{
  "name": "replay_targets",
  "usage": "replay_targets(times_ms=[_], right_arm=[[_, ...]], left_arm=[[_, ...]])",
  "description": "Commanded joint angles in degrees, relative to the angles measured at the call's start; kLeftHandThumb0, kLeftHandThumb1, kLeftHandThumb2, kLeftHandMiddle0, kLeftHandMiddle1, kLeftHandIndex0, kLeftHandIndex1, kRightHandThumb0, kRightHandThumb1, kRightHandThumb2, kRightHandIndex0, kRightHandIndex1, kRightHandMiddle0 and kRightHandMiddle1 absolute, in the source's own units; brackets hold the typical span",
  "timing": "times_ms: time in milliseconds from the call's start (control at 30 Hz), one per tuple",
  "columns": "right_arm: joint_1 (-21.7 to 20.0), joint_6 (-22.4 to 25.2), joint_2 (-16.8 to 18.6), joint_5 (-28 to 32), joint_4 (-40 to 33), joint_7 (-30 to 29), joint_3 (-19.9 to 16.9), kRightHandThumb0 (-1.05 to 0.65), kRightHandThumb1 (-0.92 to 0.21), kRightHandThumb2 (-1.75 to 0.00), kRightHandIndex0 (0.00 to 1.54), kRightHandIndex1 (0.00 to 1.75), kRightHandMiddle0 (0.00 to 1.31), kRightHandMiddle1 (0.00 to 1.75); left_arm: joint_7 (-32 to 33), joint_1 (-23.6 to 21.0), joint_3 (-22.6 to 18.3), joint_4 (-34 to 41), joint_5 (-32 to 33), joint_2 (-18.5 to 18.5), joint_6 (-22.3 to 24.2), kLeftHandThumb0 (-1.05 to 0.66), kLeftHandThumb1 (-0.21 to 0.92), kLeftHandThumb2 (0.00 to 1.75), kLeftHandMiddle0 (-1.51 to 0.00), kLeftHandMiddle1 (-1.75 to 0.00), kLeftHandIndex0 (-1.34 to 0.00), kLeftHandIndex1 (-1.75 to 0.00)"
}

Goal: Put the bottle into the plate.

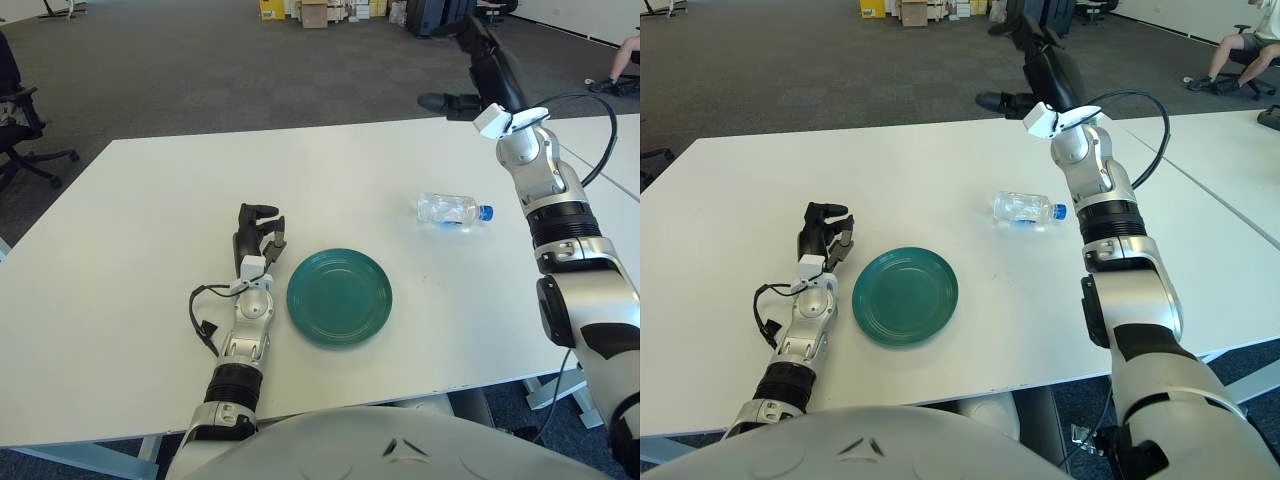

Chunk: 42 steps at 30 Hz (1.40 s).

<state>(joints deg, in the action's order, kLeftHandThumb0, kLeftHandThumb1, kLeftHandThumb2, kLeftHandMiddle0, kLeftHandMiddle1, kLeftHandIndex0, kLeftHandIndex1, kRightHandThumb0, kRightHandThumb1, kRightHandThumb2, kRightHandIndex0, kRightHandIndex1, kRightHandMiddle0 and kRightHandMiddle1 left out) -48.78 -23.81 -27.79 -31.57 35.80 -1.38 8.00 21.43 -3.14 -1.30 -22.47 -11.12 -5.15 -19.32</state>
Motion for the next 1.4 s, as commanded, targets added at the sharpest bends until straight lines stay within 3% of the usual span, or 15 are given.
replay_targets(times_ms=[0, 167, 333, 467, 833, 1367], right_arm=[[-2.6, 3.2, -2.7, -3.5, -0.9, 3.0, 2.7, -1.03, -0.92, -0.16, 0.0, 0.01, 0.0, 0.03], [-6.6, 5.0, -4.7, -9.0, 6.2, 4.3, 7.8, -1.05, -0.92, -0.13, 0.0, 0.0, 0.0, 0.0], [-10.8, 3.0, -2.4, -14.5, 25.2, -5.3, 14.4, -1.05, -0.92, -0.11, 0.0, 0.0, 0.0, 0.0], [-11.8, 0.8, -2.3, -15.7, 30.0, -8.4, 16.9, -1.05, -0.92, -0.12, 0.0, 0.0, 0.0, 0.0], [-12.7, -4.2, -2.7, -18.8, 35.4, -10.2, 24.0, -1.05, -0.92, -0.19, 0.0, 0.0, 0.0, 0.0], [-11.7, -2.9, -0.4, -20.2, 38.1, -7.0, 29.6, -1.05, -0.92, -0.2, 0.0, 0.0, 0.0, 0.0]], left_arm=[[0.2, -0.5, -0.1, 0.6, 0.3, 0.0, -0.5, -0.36, 0.92, 0.42, -0.59, -0.9, -0.31, -1.63], [0.1, -0.3, 0.0, 1.0, 0.3, 0.0, -0.3, -0.36, 0.92, 0.41, -0.6, -0.9, -0.31, -1.62], [0.5, -0.3, 0.1, 0.8, -0.2, 0.0, -0.4, -0.35, 0.92, 0.42, -0.6, -0.9, -0.31, -1.63], [0.8, -0.3, 0.1, 0.9, -0.5, -0.1, -0.3, -0.35, 0.92, 0.42, -0.6, -0.9, -0.3, -1.64], [0.5, 0.3, 0.3, 1.8, -0.3, -0.6, -0.2, -0.35, 0.92, 0.42, -0.6, -0.9, -0.3, -1.64], [0.3, 0.5, 0.2, 2.2, -0.1, -0.7, 0.2, -0.35, 0.92, 0.41, -0.6, -0.91, -0.31, -1.62]])
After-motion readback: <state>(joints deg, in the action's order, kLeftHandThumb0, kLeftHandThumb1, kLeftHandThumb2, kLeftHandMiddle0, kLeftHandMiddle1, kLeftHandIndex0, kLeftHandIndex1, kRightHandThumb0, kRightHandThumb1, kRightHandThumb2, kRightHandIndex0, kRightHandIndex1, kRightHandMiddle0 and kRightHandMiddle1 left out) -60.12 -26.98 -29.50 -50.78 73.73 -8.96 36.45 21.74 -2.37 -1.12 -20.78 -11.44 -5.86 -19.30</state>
